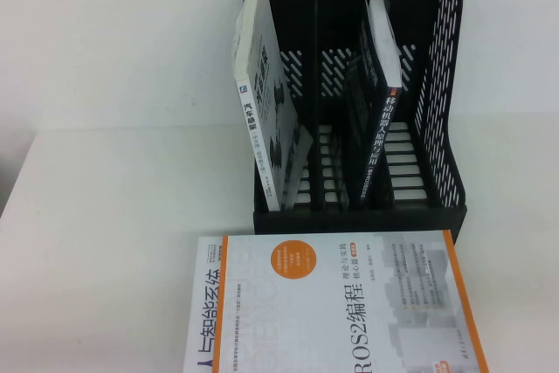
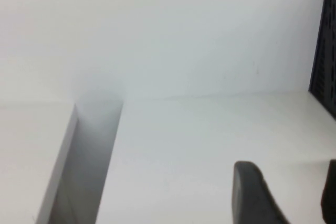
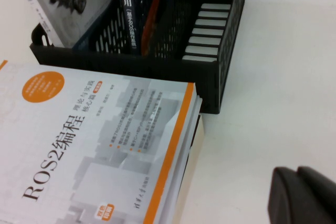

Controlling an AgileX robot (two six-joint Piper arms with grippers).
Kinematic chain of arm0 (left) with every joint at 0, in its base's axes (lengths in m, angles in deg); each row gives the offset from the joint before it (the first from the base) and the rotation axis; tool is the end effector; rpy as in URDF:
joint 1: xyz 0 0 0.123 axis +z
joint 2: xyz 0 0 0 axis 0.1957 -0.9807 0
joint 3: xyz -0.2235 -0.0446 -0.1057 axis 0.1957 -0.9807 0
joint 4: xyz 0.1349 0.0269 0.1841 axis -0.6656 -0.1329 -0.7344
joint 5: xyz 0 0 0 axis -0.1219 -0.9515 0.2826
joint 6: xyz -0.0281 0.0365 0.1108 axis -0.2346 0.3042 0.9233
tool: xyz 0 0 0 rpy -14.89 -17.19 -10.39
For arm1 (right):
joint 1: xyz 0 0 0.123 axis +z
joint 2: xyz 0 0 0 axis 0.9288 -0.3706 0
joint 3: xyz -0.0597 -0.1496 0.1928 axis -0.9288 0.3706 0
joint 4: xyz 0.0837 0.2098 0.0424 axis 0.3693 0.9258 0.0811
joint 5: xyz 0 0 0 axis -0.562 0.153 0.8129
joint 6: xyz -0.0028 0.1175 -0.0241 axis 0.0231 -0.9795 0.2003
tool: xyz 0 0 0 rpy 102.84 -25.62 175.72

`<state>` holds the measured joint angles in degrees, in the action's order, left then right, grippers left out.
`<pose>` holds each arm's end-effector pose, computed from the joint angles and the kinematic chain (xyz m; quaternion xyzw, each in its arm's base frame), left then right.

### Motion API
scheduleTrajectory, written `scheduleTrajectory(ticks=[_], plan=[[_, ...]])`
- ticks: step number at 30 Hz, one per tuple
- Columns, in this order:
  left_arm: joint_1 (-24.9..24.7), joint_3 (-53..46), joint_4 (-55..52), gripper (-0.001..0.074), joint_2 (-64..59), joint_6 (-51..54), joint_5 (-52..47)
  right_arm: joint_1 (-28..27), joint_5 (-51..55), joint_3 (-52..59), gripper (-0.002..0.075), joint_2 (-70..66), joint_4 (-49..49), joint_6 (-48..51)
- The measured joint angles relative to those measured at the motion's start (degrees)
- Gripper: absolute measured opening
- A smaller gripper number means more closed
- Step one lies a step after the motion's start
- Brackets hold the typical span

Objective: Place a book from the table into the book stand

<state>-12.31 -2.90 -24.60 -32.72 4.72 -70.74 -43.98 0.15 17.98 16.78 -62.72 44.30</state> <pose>0.0899 -0.0016 0.2198 -0.0120 0.7272 -0.0236 0.6859 0.1179 0.0444 0.2489 -0.0961 0.8356 0.1264 0.5259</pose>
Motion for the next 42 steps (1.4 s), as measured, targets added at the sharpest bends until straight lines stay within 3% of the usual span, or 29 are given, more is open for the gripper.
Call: scheduleTrajectory(ticks=[8, 42], plan=[[0.6, -6.8, 0.0, 0.0270, 0.0, -1.0, 1.5, 0.0, 0.0, 0.0, 0.0005, 0.0, 0.0, 0.0], [0.7, -6.7, 0.3, 0.0269, 0.0, -1.7, -3.0, 0.0, 0.0, 0.0, 0.0005, 0.0, 0.0, 0.0]])
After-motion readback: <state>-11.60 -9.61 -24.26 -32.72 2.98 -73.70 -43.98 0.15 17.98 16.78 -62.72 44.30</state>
